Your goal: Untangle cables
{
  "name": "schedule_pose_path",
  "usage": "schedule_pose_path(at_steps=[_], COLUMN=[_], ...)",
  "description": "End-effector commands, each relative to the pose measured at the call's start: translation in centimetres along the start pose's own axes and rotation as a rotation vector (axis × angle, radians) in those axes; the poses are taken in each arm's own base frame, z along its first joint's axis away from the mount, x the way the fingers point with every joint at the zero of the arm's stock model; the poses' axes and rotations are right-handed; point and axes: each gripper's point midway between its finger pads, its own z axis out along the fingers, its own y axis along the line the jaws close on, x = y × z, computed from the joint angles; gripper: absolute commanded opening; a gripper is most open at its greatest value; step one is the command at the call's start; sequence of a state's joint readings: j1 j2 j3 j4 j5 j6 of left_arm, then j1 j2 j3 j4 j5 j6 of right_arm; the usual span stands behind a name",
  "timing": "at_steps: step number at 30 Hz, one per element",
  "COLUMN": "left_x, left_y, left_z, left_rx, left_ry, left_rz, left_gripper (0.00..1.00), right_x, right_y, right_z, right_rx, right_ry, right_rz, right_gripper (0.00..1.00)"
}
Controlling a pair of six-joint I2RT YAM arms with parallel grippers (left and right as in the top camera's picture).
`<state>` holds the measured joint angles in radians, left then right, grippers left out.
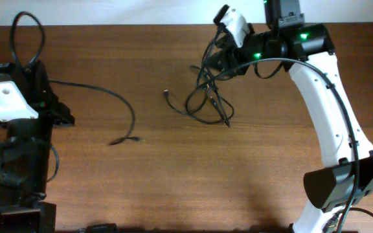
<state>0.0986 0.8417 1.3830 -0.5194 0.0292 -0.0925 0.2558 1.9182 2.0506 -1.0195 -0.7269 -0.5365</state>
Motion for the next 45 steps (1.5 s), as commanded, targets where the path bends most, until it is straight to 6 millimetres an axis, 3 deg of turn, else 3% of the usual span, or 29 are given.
schedule_pose_path(at_steps=[1, 3, 6, 8, 14, 16, 19, 20, 21, 22, 23, 25, 28, 29, 31, 32, 37, 41, 45], left_x=[-0.3, -0.2, 0.1, 0.4, 1.6, 1.9, 1.9, 1.9, 1.9, 1.9, 1.9, 1.9, 2.0, 2.0, 2.2, 2.4, 2.9, 3.3, 3.5], left_y=[-2.4, -3.9, -5.1, -5.0, -5.9, -6.0, -6.0, -6.0, -6.0, -6.0, -6.0, -6.0, -6.0, -5.9, -5.9, -5.9, -5.8, -5.7, -5.7], left_z=[-0.6, -0.9, -1.0, -0.6, 0.8, 1.1, 1.1, 1.1, 1.1, 1.1, 1.1, 1.1, 1.1, 1.1, 1.1, 1.1, 1.1, 1.0, 1.1], left_rx=[0.139, 0.227, 0.298, 0.298, 0.353, 0.361, 0.361, 0.362, 0.362, 0.362, 0.361, 0.362, 0.361, 0.36, 0.36, 0.358, 0.352, 0.353, 0.35], left_ry=[-0.004, 0.005, 0.019, 0.029, 0.082, 0.092, 0.094, 0.094, 0.094, 0.094, 0.094, 0.095, 0.096, 0.099, 0.106, 0.113, 0.133, 0.146, 0.154], left_rz=[-0.011, -0.01, -0.011, -0.014, -0.037, -0.039, -0.039, -0.039, -0.039, -0.039, -0.039, -0.039, -0.039, -0.039, -0.041, -0.042, -0.044, -0.008, -0.009], left_gripper=[0.0, 0.0, 0.0, 0.0, 0.0, 0.0, 0.0, 0.0, 0.0, 0.0, 0.0, 0.0, 0.04, 0.43, 0.66, 0.7, 0.75, 0.75, 0.75], right_x=[0.6, 0.9, -0.8, -2.4, -4.2, -4.7, -5.1, -5.2, -5.2, -5.1, -5.1, -5.2, -4.8, -4.6, -4.7, -4.7, -5.4, -5.7, -2.2], right_y=[1.0, 2.5, 5.6, 9.1, 18.0, 19.8, 20.8, 20.8, 20.8, 20.8, 20.8, 20.7, 19.1, 17.6, 15.4, 13.9, 7.1, 0.8, -6.8], right_z=[-0.1, -0.2, -0.4, 0.0, 3.0, 3.8, 4.7, 4.7, 4.7, 4.7, 4.6, 4.7, 5.2, 5.1, 4.3, 3.7, -1.6, -8.2, -16.6], right_rx=[-0.044, -0.119, -0.276, -0.413, -0.602, -0.62, -0.611, -0.61, -0.61, -0.611, -0.611, -0.608, -0.531, -0.486, -0.453, -0.429, -0.325, -0.136, 0.088], right_ry=[0.022, 0.022, -0.062, -0.124, -0.134, -0.14, -0.145, -0.147, -0.146, -0.146, -0.146, -0.146, -0.116, -0.107, -0.119, -0.125, -0.226, -0.298, -0.344], right_rz=[0.031, 0.067, 0.07, 0.013, -0.18, -0.233, -0.286, -0.289, -0.285, -0.284, -0.284, -0.285, -0.288, -0.279, -0.229, -0.181, -0.087, -0.047, 0.147], right_gripper=[0.99, 0.99, 0.99, 0.99, 0.99, 0.99, 0.96, 0.84, 0.65, 0.29, 0.04, 0.04, 0.04, 0.04, 0.04, 0.04, 0.04, 0.04, 0.04])
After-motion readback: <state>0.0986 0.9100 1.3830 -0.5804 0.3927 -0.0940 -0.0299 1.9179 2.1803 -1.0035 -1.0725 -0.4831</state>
